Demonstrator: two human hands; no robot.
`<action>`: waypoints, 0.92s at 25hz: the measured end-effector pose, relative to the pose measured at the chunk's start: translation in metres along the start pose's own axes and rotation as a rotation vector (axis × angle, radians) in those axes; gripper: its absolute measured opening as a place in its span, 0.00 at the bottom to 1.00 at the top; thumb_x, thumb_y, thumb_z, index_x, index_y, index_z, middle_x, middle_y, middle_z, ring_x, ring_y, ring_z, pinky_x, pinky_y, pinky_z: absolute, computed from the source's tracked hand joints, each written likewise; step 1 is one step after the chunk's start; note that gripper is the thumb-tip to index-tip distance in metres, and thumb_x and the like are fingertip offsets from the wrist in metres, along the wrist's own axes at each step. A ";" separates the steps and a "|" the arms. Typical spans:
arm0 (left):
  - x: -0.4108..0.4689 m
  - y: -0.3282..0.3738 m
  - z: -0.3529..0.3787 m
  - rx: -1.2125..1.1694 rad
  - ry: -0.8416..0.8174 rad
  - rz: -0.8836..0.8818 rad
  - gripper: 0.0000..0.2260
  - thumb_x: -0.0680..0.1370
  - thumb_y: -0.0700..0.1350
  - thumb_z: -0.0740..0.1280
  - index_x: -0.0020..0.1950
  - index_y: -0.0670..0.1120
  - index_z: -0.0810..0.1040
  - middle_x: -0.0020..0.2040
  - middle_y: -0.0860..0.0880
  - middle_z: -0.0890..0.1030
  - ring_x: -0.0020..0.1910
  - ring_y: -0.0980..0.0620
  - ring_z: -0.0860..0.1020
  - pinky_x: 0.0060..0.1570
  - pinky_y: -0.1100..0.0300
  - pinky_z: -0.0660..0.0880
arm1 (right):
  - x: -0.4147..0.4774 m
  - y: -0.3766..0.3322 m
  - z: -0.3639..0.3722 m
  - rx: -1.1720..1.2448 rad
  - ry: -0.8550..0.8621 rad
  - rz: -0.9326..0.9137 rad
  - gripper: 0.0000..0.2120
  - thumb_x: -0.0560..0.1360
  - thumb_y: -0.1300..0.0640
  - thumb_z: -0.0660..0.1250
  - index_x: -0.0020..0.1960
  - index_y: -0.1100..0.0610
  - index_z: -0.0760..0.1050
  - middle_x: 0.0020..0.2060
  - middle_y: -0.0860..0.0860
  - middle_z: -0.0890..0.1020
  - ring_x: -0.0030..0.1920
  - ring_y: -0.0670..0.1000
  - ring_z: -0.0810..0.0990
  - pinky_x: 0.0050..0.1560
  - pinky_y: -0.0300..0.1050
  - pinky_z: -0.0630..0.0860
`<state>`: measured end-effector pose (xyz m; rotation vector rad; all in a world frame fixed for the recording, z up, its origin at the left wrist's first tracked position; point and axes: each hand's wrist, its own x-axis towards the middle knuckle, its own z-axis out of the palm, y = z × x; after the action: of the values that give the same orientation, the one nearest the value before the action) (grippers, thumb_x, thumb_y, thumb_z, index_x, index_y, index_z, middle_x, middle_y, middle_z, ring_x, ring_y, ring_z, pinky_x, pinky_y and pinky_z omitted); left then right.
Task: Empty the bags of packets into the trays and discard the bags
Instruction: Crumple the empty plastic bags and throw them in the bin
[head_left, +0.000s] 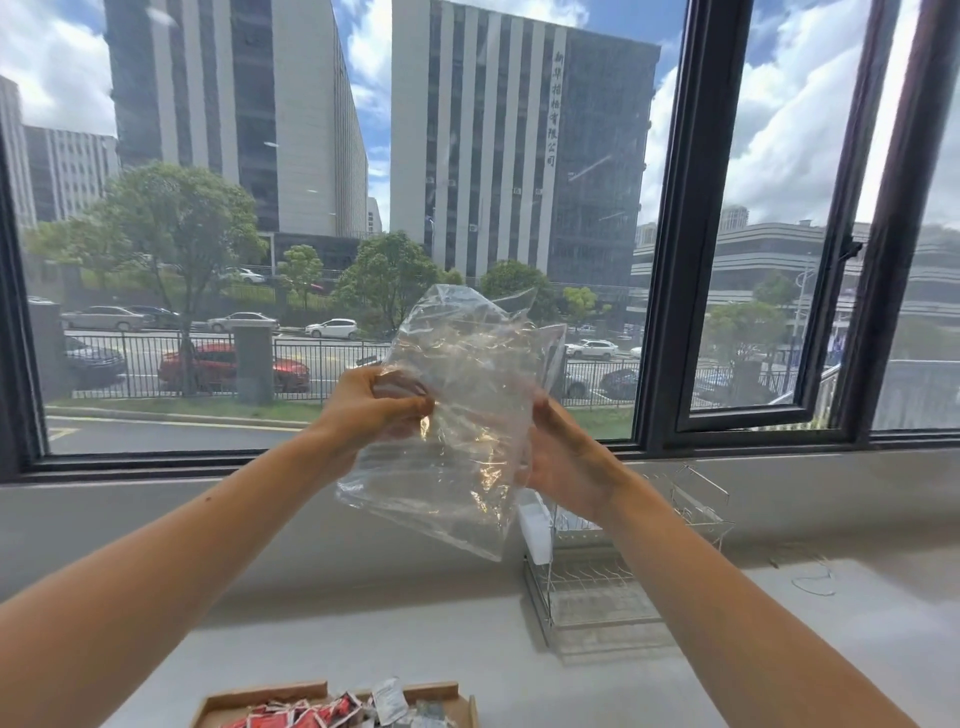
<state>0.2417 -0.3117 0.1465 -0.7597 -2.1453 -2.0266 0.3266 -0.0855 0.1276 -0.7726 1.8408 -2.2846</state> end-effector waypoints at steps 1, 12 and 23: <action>-0.001 -0.002 0.002 0.018 0.025 0.017 0.09 0.70 0.35 0.76 0.48 0.37 0.83 0.41 0.43 0.86 0.36 0.51 0.85 0.33 0.63 0.80 | -0.001 0.000 -0.002 0.008 -0.024 -0.016 0.49 0.60 0.37 0.78 0.76 0.42 0.62 0.73 0.53 0.71 0.71 0.57 0.72 0.59 0.56 0.78; -0.009 -0.008 0.004 -0.307 -0.304 -0.113 0.16 0.62 0.41 0.81 0.49 0.46 0.86 0.47 0.41 0.86 0.40 0.49 0.85 0.38 0.58 0.82 | -0.017 -0.009 -0.010 -0.145 0.272 -0.086 0.13 0.73 0.75 0.66 0.57 0.78 0.73 0.45 0.64 0.84 0.41 0.56 0.84 0.41 0.43 0.81; -0.007 -0.009 0.006 -0.373 -0.489 -0.111 0.11 0.67 0.37 0.74 0.41 0.53 0.86 0.35 0.49 0.84 0.26 0.58 0.79 0.25 0.66 0.76 | -0.050 -0.043 -0.019 -0.295 0.422 -0.115 0.22 0.73 0.78 0.62 0.43 0.53 0.81 0.38 0.51 0.84 0.31 0.45 0.84 0.29 0.39 0.81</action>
<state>0.2456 -0.3074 0.1353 -1.3338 -2.0803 -2.5583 0.3712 -0.0382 0.1491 -0.4566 2.4145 -2.4233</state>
